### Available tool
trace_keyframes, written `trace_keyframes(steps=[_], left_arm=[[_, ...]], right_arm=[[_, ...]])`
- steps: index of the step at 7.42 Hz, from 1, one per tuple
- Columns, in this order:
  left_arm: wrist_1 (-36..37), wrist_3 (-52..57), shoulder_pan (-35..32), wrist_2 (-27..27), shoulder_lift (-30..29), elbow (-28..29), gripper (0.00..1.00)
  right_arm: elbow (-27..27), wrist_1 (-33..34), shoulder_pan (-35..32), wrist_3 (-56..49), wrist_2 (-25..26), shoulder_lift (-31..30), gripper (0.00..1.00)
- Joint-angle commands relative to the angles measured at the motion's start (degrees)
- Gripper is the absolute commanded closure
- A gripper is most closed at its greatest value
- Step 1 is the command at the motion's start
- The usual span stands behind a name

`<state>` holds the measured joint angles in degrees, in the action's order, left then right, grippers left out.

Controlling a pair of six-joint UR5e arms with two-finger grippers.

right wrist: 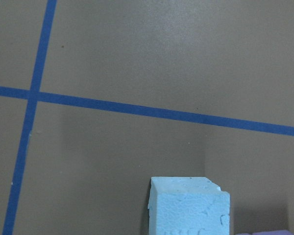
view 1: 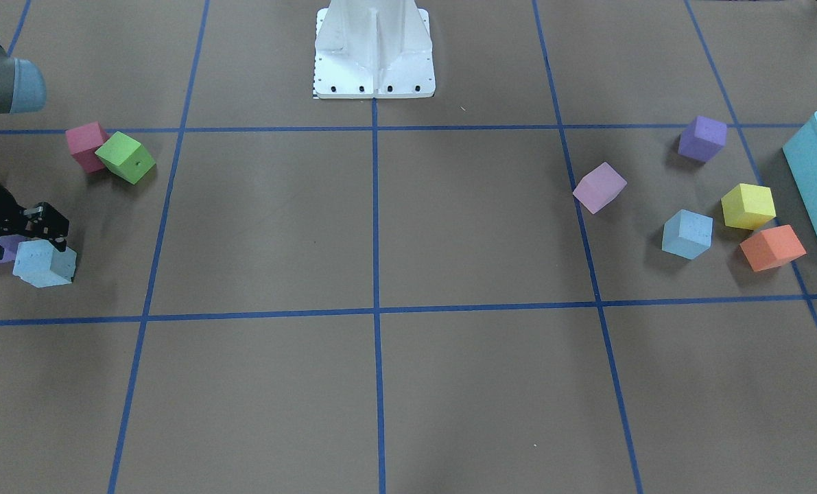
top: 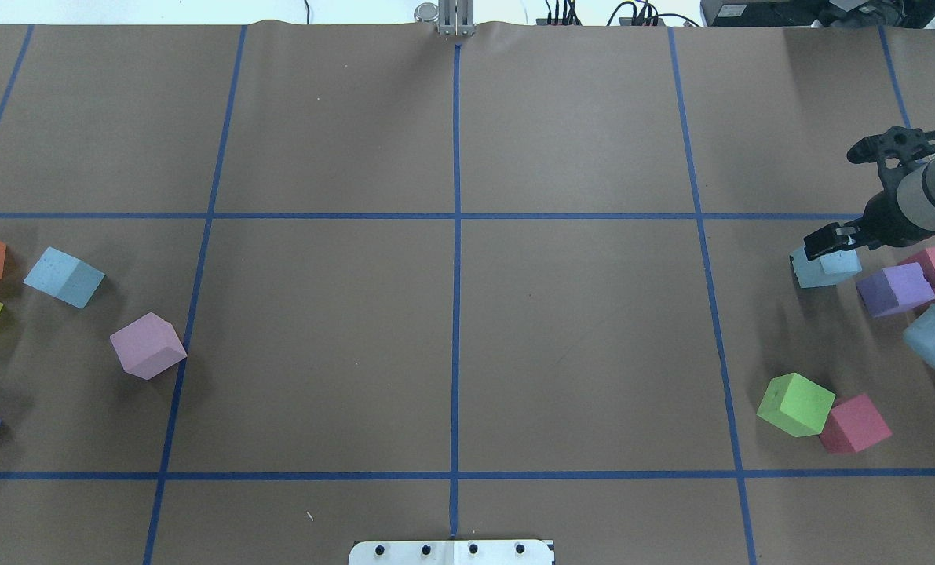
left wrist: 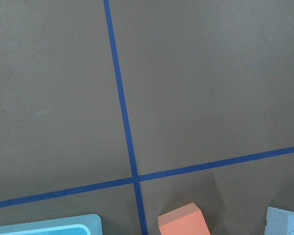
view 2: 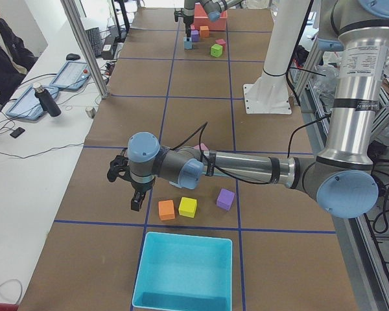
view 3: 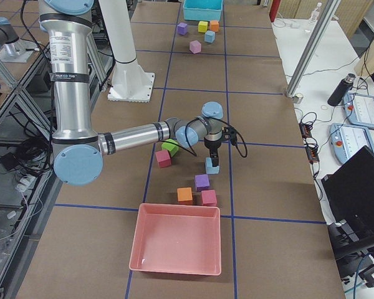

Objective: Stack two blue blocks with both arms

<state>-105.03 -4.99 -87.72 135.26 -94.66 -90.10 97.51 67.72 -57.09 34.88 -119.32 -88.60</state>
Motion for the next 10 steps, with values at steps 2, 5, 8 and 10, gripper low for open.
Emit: trace_keyframes(steps=[2,5,8,10], left_arm=[[-0.1,0.1,-0.1,0.0,0.1,-0.2,0.02],[-0.1,0.0,0.0,0.0,0.1,-0.2,0.02],[-0.1,0.0,0.0,0.0,0.4,-0.3,0.02],[-0.1,-0.3,0.0,0.0,0.4,-0.3,0.02]], right_arm=[[-2.8,-3.9,0.2,-0.3,-0.2,-0.1,0.01],[-3.6,-3.9,1.4,-0.2,-0.1,0.3,0.06],[-3.6,-3.9,2.2,-0.3,-0.3,0.4,0.73],[-0.1,-3.0,0.1,-0.4,-2.1,0.2,1.00]])
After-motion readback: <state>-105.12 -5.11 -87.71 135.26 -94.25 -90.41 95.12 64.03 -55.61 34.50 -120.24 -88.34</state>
